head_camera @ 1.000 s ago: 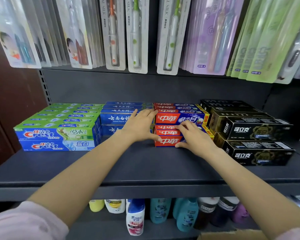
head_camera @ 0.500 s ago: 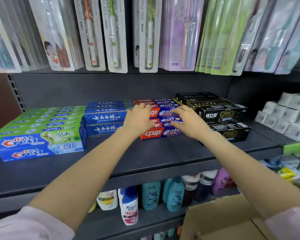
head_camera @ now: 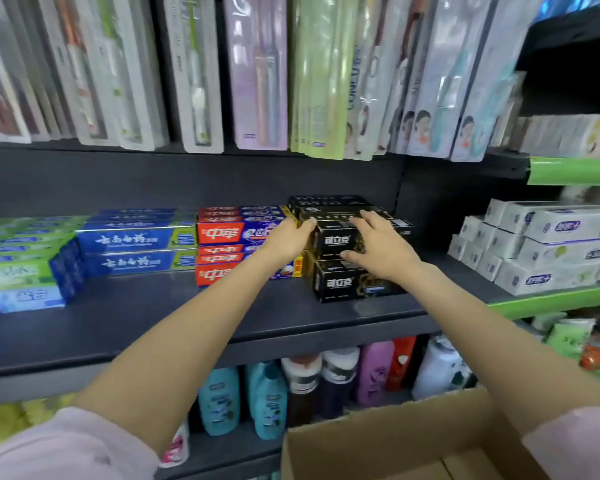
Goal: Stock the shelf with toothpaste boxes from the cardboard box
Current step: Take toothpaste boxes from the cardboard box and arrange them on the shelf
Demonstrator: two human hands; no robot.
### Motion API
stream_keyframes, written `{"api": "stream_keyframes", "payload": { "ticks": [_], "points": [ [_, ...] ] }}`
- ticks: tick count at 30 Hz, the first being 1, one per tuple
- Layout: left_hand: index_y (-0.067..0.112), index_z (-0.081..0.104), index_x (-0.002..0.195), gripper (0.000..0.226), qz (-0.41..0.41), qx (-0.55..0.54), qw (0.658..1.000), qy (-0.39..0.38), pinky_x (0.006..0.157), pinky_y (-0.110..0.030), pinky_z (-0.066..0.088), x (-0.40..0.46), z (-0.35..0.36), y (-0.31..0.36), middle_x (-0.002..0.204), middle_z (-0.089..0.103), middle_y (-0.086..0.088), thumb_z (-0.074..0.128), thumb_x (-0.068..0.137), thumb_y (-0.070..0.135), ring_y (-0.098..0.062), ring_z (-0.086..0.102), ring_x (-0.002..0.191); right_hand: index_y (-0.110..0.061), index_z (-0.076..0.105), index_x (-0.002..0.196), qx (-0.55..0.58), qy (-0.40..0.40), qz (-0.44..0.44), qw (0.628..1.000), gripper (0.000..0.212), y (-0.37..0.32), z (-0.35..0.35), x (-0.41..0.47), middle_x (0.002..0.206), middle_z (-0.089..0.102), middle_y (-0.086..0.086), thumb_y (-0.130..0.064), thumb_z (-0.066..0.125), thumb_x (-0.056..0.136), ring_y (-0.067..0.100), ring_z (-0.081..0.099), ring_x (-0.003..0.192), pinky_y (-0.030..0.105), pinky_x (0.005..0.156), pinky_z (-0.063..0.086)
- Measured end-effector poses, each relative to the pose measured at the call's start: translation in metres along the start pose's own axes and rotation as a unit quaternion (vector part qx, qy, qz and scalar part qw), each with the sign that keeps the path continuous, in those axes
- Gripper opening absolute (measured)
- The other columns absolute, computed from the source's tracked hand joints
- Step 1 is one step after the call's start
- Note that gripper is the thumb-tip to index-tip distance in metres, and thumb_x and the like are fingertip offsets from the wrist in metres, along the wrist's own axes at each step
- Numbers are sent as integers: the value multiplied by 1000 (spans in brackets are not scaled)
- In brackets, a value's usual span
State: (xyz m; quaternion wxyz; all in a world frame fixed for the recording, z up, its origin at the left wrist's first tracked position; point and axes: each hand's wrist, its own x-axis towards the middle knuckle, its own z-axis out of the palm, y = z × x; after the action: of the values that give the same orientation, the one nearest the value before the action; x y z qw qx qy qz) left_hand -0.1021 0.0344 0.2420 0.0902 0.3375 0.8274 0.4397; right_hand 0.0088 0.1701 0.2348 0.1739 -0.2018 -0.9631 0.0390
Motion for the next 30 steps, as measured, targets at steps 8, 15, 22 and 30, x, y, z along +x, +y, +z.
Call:
{"api": "stream_keyframes", "payload": {
  "ticks": [8, 15, 22, 30],
  "points": [
    [11, 46, 134, 48, -99, -137, 982, 88, 105, -46, 41, 16, 57, 12, 132, 54, -13, 42, 96, 40, -31, 52, 122, -18, 16, 151, -20, -68, -90, 993, 77, 59, -6, 24, 158, 17, 10, -53, 48, 91, 27, 18, 144, 37, 116, 20],
    [8, 40, 138, 39, -110, -165, 976, 91, 92, -25, 35, 1, 62, 36, 124, 52, 1, 32, 103, 24, -16, 49, 113, -15, 26, 149, -10, -39, -128, 991, 69, 73, -9, 31, 151, 29, 6, -52, 45, 93, 26, 26, 139, 39, 111, 29],
    [13, 46, 134, 39, -129, -175, 973, 81, 97, -31, 35, 6, 53, 30, 129, 53, 0, 34, 101, 31, -15, 47, 114, -21, 38, 142, 47, -70, -121, 989, 69, 81, -20, 46, 147, 35, 5, -63, 42, 88, 27, 29, 136, 45, 109, 33],
    [4, 49, 132, 37, -106, -128, 972, 165, 98, -33, 37, 61, 29, 38, 133, 54, -13, 43, 98, 18, -29, 49, 122, -25, 17, 150, 25, -189, -15, 982, 89, 90, -18, 95, 160, 7, 8, -79, 21, 81, 28, 6, 147, 44, 120, 9]
  ]
}}
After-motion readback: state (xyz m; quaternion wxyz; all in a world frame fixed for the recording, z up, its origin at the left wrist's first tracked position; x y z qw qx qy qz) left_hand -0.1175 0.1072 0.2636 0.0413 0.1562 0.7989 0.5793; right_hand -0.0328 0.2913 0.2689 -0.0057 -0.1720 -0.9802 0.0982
